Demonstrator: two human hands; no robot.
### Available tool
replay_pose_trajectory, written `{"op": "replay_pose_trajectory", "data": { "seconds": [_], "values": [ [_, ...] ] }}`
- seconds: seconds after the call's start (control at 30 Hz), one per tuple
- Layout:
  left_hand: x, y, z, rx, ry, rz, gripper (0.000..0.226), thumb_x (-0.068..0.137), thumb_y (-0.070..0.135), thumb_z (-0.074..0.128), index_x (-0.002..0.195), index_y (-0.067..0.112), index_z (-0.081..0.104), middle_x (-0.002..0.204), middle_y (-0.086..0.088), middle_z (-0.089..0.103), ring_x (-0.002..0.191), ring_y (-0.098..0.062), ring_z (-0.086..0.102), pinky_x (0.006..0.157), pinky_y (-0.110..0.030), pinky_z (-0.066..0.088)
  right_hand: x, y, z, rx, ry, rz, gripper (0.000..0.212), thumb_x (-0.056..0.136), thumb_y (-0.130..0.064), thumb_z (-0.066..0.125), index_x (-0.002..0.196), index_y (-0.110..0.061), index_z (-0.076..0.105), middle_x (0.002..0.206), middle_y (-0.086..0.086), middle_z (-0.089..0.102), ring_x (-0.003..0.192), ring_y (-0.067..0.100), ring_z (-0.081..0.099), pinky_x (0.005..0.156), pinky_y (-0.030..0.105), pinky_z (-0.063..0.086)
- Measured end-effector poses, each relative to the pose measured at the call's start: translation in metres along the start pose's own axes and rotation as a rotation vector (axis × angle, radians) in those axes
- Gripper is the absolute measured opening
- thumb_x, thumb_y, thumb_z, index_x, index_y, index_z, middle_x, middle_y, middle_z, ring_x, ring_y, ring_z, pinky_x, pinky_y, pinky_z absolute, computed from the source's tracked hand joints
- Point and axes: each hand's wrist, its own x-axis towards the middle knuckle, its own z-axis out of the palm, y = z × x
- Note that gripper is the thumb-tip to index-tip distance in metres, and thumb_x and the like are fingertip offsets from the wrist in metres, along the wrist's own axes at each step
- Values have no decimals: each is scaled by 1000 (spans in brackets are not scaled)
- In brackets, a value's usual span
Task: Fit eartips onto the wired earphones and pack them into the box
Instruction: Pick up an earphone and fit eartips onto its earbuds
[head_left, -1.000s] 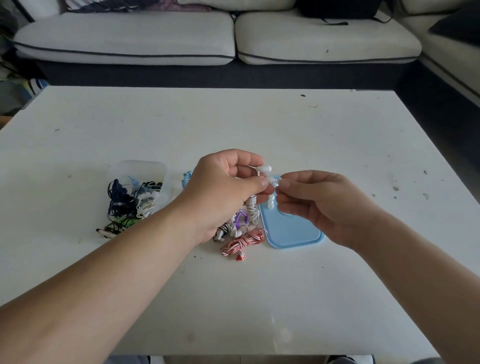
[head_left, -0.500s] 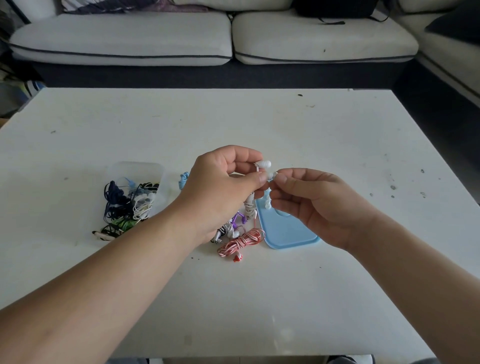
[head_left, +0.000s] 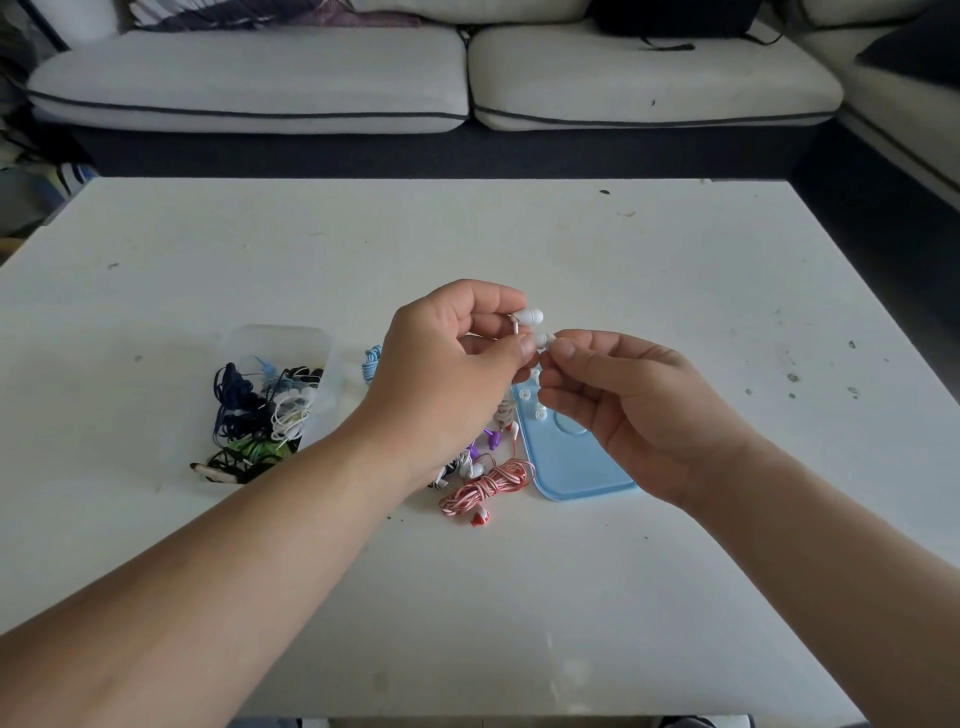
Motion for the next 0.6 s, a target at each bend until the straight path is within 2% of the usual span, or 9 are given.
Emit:
{"op": "replay_pose_trajectory", "data": {
  "seconds": [0.23, 0.37, 0.47, 0.6],
  "values": [
    [0, 2, 1, 20, 19, 34, 27, 89, 5, 78, 111, 20, 73, 96, -4, 77, 86, -23, 78, 85, -42, 64, -1, 2, 6, 31, -7, -32, 16, 77, -12, 71, 87, 0, 71, 75, 10, 69, 70, 16, 69, 70, 24, 60],
    [0, 4, 1, 22, 19, 43, 28, 88, 4, 79, 110, 19, 73, 95, -5, 77, 83, -22, 78, 84, -44, 64, 1, 1, 5, 45, -11, -13, 7, 85, -7, 67, 86, -1, 70, 75, 9, 68, 69, 16, 68, 70, 24, 59],
    [-1, 4, 1, 24, 17, 46, 28, 88, 4, 79, 110, 20, 74, 95, -4, 77, 84, -22, 78, 84, -43, 64, 1, 0, 4, 56, -29, -1, 9, 79, -9, 68, 83, -2, 72, 75, 9, 68, 69, 15, 68, 70, 24, 60],
    [0, 4, 0, 16, -1, 47, 27, 89, 6, 79, 110, 22, 73, 96, -2, 77, 88, -21, 78, 85, -40, 64, 2, -2, 1, 69, -63, 22, 8, 80, -9, 68, 82, -4, 74, 77, 9, 69, 70, 14, 69, 71, 23, 60]
  ]
}}
